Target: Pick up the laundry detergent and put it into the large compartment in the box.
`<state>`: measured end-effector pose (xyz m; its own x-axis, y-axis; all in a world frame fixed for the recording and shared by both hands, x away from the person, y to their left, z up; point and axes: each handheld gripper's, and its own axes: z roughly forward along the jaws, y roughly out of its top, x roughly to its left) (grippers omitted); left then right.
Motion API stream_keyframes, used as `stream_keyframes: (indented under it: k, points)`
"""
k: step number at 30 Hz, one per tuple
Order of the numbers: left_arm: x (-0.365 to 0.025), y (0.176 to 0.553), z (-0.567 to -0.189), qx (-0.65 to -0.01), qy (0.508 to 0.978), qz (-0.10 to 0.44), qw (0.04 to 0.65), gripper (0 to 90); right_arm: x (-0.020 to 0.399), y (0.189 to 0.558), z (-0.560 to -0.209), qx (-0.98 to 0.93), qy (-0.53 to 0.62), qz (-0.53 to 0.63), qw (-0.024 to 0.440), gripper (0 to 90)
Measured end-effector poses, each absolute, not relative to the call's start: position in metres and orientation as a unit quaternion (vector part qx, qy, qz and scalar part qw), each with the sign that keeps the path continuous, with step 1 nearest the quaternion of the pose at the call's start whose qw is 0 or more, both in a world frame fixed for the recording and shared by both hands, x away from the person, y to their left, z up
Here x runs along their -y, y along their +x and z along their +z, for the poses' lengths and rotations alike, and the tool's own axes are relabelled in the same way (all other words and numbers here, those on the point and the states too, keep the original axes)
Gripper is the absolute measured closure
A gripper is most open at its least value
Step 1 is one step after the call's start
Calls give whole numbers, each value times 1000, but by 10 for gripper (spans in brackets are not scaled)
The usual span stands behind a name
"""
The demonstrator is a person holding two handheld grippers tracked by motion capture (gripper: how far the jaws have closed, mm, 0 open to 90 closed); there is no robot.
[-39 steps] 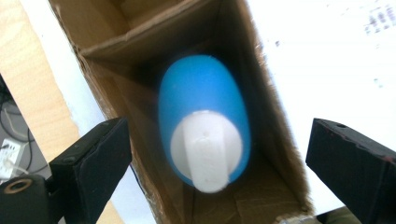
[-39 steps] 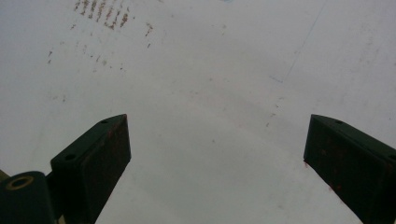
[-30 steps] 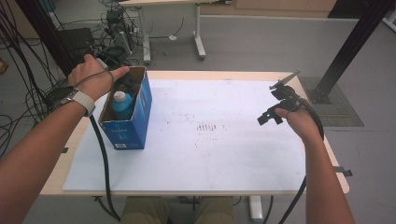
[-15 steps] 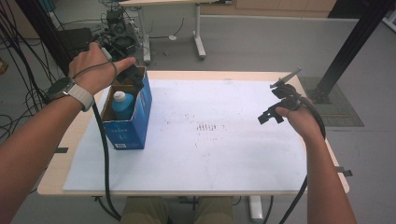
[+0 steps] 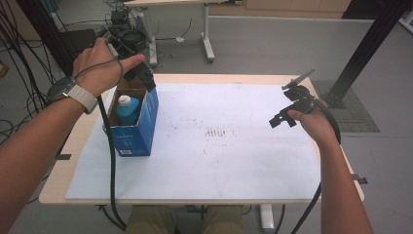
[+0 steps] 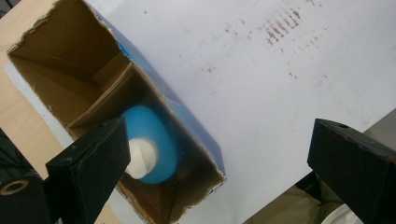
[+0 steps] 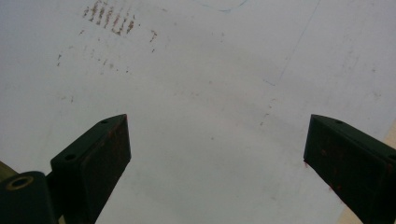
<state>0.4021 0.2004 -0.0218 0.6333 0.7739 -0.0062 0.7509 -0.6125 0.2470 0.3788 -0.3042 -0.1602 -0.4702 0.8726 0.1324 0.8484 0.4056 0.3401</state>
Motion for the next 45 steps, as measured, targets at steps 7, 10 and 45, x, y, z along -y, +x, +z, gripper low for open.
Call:
stream_keyframes:
  k: [7,10,45]
  points:
    - [-190,402,-24,-375,919,44,117,62,303,379,-161,-838,514,183,32,73]
    - [-185,403,-26,-361,924,37,119,61,302,379,-161,-838,513,182,31,73]
    - [-148,397,-62,-146,979,-13,141,58,291,385,-165,-842,509,178,26,73]
